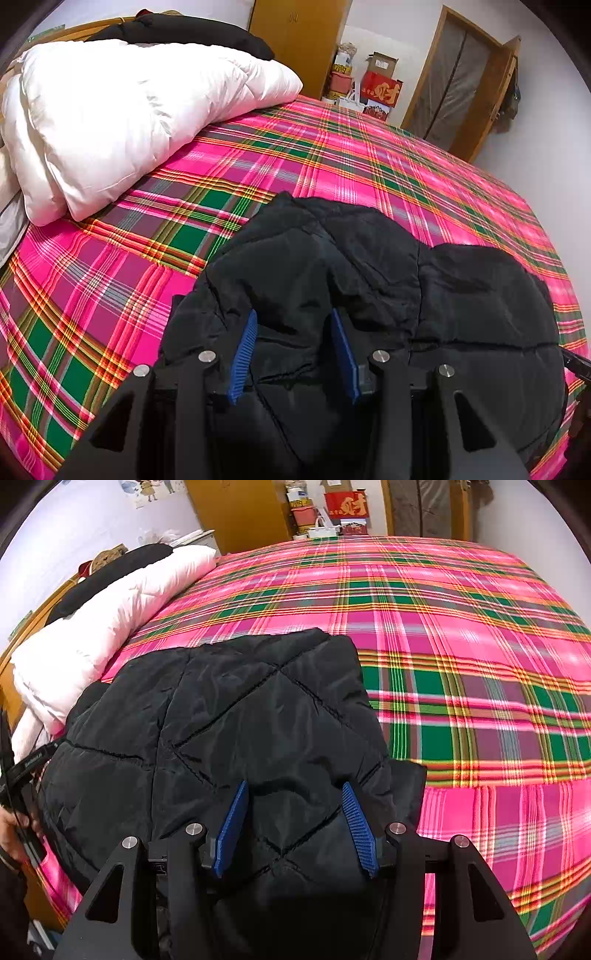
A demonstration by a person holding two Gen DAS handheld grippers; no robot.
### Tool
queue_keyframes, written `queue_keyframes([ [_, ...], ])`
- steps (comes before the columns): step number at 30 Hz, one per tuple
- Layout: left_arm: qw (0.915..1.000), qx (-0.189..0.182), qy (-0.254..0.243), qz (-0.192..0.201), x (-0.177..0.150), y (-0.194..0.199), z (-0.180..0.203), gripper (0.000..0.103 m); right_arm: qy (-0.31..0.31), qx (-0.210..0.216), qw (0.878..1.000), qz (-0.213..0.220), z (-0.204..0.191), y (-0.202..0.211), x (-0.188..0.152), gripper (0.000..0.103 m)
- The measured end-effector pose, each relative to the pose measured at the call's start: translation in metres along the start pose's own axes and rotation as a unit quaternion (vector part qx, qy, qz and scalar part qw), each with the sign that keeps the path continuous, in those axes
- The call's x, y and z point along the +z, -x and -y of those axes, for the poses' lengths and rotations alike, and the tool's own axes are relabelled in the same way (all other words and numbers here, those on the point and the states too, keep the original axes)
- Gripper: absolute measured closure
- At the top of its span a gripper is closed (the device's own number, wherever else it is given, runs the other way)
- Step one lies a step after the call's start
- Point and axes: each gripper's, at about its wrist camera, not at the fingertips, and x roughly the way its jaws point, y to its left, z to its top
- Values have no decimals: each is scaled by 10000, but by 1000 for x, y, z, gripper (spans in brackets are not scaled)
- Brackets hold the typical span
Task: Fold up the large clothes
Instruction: 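Lower the fold, open both grippers and pull them back from the bundle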
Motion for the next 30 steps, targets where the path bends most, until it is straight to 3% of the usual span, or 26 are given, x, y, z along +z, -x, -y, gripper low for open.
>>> queue_keyframes([
  [6, 9996, 133, -171, 171, -6, 34, 6, 60, -70, 33, 9997, 229, -3, 29, -9, 49],
  [12, 9984, 140, -230, 490, -35, 91, 24, 60, 106, -7, 9995, 310, -8, 60, -52, 49],
  [18, 9990, 262, -350, -98, -77, 87, 33, 60, 39, -140, 9999, -51, 0, 56, -81, 49],
  [30, 9984, 52, -507, 261, -94, 176, 94, 60, 379, 47, 9986, 369, -27, 137, -114, 49],
])
